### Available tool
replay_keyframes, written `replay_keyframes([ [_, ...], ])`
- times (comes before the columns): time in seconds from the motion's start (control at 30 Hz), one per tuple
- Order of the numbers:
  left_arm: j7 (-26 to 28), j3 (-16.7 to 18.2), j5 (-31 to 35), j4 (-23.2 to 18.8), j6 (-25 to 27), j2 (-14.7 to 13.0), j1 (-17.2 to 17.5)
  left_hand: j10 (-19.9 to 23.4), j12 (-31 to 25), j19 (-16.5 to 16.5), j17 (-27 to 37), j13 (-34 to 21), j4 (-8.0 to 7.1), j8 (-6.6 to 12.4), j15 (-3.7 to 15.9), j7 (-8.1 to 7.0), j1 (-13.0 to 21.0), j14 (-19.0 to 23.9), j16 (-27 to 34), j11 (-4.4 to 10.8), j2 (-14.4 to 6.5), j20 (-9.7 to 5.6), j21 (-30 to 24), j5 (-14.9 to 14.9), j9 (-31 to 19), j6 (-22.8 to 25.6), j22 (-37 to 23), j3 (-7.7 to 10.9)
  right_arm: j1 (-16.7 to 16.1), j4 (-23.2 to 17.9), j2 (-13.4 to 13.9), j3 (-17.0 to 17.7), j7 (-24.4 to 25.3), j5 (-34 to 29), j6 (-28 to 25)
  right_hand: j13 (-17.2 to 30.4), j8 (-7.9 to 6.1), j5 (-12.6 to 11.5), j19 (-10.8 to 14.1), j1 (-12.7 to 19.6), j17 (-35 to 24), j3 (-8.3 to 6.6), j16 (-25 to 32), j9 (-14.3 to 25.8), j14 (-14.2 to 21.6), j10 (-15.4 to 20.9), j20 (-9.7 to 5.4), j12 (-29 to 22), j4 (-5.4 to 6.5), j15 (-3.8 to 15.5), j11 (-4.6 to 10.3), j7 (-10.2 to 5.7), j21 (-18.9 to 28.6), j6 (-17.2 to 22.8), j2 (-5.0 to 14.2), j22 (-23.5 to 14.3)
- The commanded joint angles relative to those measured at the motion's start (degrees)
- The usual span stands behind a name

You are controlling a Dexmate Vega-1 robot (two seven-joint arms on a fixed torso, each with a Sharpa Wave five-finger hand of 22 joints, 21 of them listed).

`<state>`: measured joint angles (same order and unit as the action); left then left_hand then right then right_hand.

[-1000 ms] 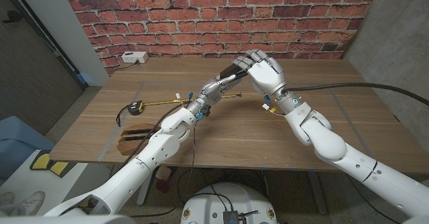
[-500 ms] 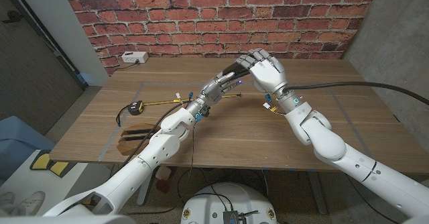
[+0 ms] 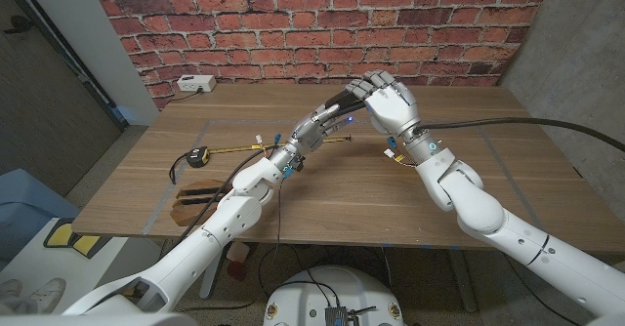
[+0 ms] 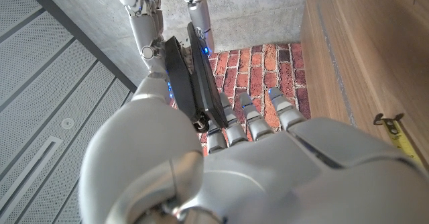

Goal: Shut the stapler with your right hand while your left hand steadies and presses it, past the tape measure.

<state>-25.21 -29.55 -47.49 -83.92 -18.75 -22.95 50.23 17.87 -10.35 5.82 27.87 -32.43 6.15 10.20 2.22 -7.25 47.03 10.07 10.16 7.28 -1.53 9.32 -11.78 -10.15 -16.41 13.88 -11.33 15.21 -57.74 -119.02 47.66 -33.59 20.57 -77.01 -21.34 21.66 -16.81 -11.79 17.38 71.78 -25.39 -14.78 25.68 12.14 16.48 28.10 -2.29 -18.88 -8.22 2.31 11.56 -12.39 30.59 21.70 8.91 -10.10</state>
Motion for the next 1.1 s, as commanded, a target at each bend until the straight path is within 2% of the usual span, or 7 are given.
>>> replay_keyframes([
  [0.03, -1.6, 0.8, -0.8, 0.7, -1.3, -0.1, 0.9, -0.5, -0.5, -0.5, -0.1, 0.0, 0.00, 0.39, 1.33, 0.04, -0.7, -0.5, -0.1, -0.13, 0.0, 0.01, 0.1, 0.1, 0.1, -0.4, -0.3, -0.28, -0.8, 0.2, 0.1, 1.1, 4.4, 3.5, 0.7, -0.7, -0.02, 0.3, 1.6, 0.6, 0.0, -0.06, 0.7, 0.2, 3.1, 3.8, -2.31, -0.5, -0.10, 11.20, 0.02, 0.34, 0.5, 1.9, 0.45, -0.2],
  [0.2, -1.6, 1.0, -1.0, 0.7, -1.5, -0.2, 1.2, -0.6, -0.6, -0.6, -0.3, 0.1, 0.02, 0.47, 1.29, -0.01, -0.9, -0.6, 0.0, -0.06, 0.1, 0.20, 0.1, 0.1, 0.2, -0.4, -0.3, -0.34, -1.3, 0.2, -0.2, 1.8, 6.3, 5.7, 0.8, -1.5, -0.38, 0.5, 2.0, 0.5, 0.3, 0.18, 0.5, 0.2, 4.2, 7.9, -2.64, -1.0, 0.07, 11.20, 0.02, 0.74, 0.6, 3.9, 0.43, -0.3],
  [0.37, -1.9, 1.1, -1.0, 0.7, -1.8, 0.0, 1.3, -0.5, -0.7, -0.6, -0.5, 0.2, 0.11, 0.42, 1.34, -0.05, -0.9, -0.6, 0.1, 0.04, 0.1, 0.22, 0.0, 0.1, 0.3, -0.8, -0.3, -0.31, -1.3, 0.1, -0.7, 2.4, 7.1, 8.2, 1.1, -2.2, -0.80, 0.6, 2.6, 0.3, 0.4, 0.30, 0.5, 0.2, 5.2, 9.9, -3.07, -0.8, 0.25, 11.23, 0.15, 0.82, 0.8, 5.8, 0.63, -0.3],
  [0.67, -1.6, 1.2, -1.2, 0.1, -2.0, -0.2, 1.9, -0.2, -1.1, -0.5, -0.9, 0.3, 0.19, 0.70, 1.37, -0.10, -0.9, -0.6, 0.3, 0.31, 0.0, 0.20, -0.1, 0.0, 0.4, -0.5, -0.3, -0.24, -1.6, -0.1, -1.8, 2.8, 8.0, 12.1, 1.7, -3.5, -0.40, 0.8, 3.1, 0.4, 0.9, 0.21, 0.4, 0.2, 7.0, 14.1, -3.15, -1.0, 0.27, 11.27, -0.19, 1.42, 0.9, 5.8, 0.69, -0.3],
  [0.93, -1.6, 1.5, -1.6, -0.2, -2.0, -0.3, 2.4, 0.1, -1.3, -0.6, -1.2, 0.5, 0.18, 0.85, 1.51, -0.20, -1.1, -0.5, 0.4, 0.43, -0.2, 0.16, -0.2, 0.0, 0.6, -0.3, -0.3, -0.18, -2.3, -0.7, -2.8, 3.9, 8.7, 16.6, 1.9, -4.2, -0.33, 1.0, 2.7, -0.3, 1.0, 0.43, 0.3, 0.2, 7.4, 15.6, -3.01, -0.8, 0.75, 11.22, -0.05, 1.77, 0.8, 6.1, 0.89, -0.3],
  [0.97, -1.7, 1.5, -1.6, -0.2, -2.0, -0.3, 2.4, 0.1, -1.3, -0.6, -1.2, 0.5, 0.19, 0.85, 1.53, -0.22, -1.1, -0.5, 0.4, 0.47, -0.2, 0.15, -0.2, 0.0, 0.6, -0.3, -0.3, -0.18, -2.4, -0.8, -2.8, 4.0, 8.6, 16.8, 1.8, -4.4, -0.25, 0.9, 2.1, -0.4, 1.1, 0.14, 0.1, 0.3, 7.4, 15.7, -3.60, -0.5, 1.03, 11.26, -0.01, 1.63, 0.6, 6.1, 1.47, -0.4],
  [1.1, -2.0, 1.6, -2.0, 0.2, -2.2, -0.2, 2.5, 0.2, -1.4, -0.6, -1.4, 0.6, 0.17, 0.91, 1.53, -0.28, -1.2, -0.5, 0.5, 0.58, -0.3, 0.09, -0.2, 0.0, 0.7, -0.3, -0.3, -0.15, -2.7, -1.2, -2.7, 4.3, 8.1, 17.9, 1.6, -4.8, -0.88, 0.8, 2.0, -0.7, 1.3, -0.33, -0.1, 0.3, 7.5, 16.4, -3.57, -0.3, 1.46, 11.25, 0.01, 2.33, 0.6, 7.9, 2.02, -0.4],
])
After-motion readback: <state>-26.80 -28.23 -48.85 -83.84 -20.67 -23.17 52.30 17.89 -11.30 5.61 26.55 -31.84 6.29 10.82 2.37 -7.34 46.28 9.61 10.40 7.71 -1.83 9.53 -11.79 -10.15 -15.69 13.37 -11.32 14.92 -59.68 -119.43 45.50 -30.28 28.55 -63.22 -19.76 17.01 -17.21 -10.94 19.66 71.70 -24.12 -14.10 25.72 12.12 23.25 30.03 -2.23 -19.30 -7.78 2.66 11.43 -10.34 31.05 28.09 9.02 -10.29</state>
